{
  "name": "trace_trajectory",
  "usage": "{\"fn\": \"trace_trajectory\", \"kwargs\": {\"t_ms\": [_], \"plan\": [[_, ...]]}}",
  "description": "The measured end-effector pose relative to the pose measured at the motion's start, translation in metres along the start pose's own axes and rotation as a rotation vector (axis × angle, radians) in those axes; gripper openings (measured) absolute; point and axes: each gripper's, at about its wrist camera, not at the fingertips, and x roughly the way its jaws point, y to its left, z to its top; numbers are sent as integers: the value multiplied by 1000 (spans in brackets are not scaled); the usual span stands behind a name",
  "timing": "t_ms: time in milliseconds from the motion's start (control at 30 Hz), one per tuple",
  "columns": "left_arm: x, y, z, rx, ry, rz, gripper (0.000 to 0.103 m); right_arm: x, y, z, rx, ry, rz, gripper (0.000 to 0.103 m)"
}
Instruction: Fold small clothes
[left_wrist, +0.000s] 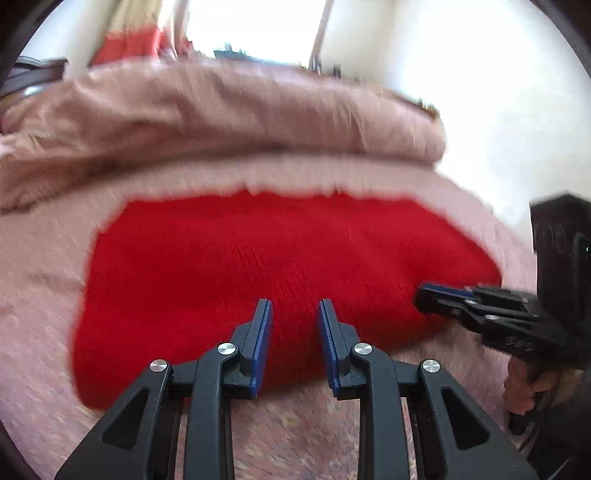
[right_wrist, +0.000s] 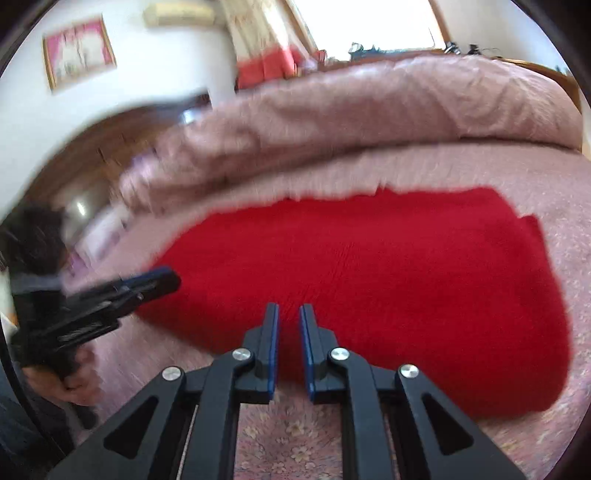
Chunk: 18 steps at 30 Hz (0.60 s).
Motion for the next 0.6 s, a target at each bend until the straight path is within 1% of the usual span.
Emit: {"fn": "trace_trajectory", "kwargs": {"t_ms": [33,67,133,200,267,300,333,367,433,500,533,567,600], "plan": [[5,-2,-3,12,4,14,19,8,2,-3,-9,27,-27,12],[2,-3,-4,23,-28,23,19,10,3,-5,-13,24,-25,12],[-2,-5,2,2,-31,9,19,5,5,0,-12,16,-18,13],[-9,-5,9,-46,-77,-72,19,-5,5,3,11,-43,51,14],[-8,-6,9,-67,-77,-104,19,-5,10,4,25,-64,105,14],[-2,-8,8,-66,-43,-106,19,1,15,2,22,-49,118,14],[4,-11,4,-57,-10,-90,19,6,18,-1,15,-31,111,14],[11,-13,0,-38,16,-68,19,18,21,-6,-6,13,71,13],[9,-23,-3,16,-3,-37,19,21,21,-8,5,25,75,12],[2,-25,0,9,-12,-32,19,18,15,-4,52,31,107,11],[-3,-26,2,1,-41,-50,19,16,13,-3,66,12,123,11],[-5,-25,2,-4,-55,-65,19,9,12,-4,81,-40,154,12],[-4,-24,2,-9,-52,-71,19,6,11,-5,81,-58,163,12]]}}
